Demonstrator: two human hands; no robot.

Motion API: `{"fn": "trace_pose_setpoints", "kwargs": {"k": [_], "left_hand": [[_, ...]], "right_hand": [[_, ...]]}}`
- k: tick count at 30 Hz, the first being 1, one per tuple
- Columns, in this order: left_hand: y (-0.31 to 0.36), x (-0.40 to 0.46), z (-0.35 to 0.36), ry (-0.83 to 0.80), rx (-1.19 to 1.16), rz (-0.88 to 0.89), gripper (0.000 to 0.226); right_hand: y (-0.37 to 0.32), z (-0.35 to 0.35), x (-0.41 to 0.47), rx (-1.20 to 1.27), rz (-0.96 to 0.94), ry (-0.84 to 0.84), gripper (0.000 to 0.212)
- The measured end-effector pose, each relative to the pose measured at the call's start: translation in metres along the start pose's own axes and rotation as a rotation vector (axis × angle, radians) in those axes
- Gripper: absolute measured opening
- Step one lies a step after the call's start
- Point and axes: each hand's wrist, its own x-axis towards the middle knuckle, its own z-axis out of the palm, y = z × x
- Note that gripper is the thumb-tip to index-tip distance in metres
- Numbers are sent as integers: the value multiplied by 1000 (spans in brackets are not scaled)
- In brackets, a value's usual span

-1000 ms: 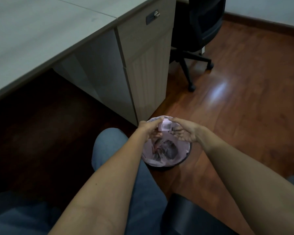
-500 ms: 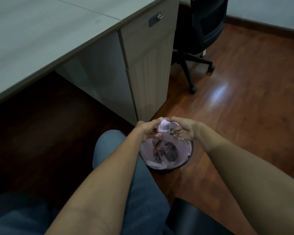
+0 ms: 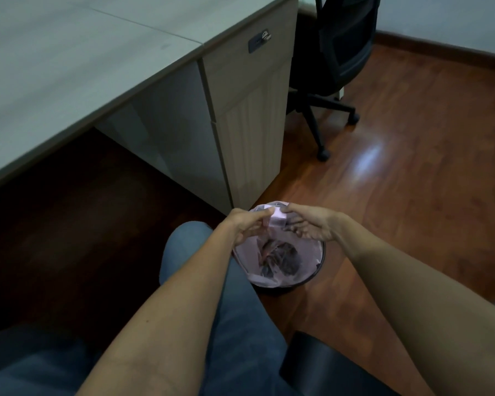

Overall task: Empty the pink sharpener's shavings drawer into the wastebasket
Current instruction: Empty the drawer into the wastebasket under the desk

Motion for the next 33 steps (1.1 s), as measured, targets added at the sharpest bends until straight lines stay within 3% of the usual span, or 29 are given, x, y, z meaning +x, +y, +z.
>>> {"fn": "trace_pose_setpoints", "kwargs": {"k": [2,7,11,16,26,33], "left_hand": [[6,-2,-1,-32,-21,30,54],[23,-15,-9,-88,4,141,53],[39,-27,-17,-142,47,252,50],[69,-50,-29,-112,125,467,66],[139,-105,-45,-59,148,695,64],[197,-166,-75,44,95,857,55]], "right_hand": [[-5,-1,-4,23,-63,-6,29],[-20,-6,-23,11,-207,-14,40],[-36,-7,-40,9,-366,-65,32],[-65,6,-68,-44,-515,-77,40],[-132,29,-115,-123,-728,-29,71],[-208,73,-156,-101,-859,-159,60]]}}
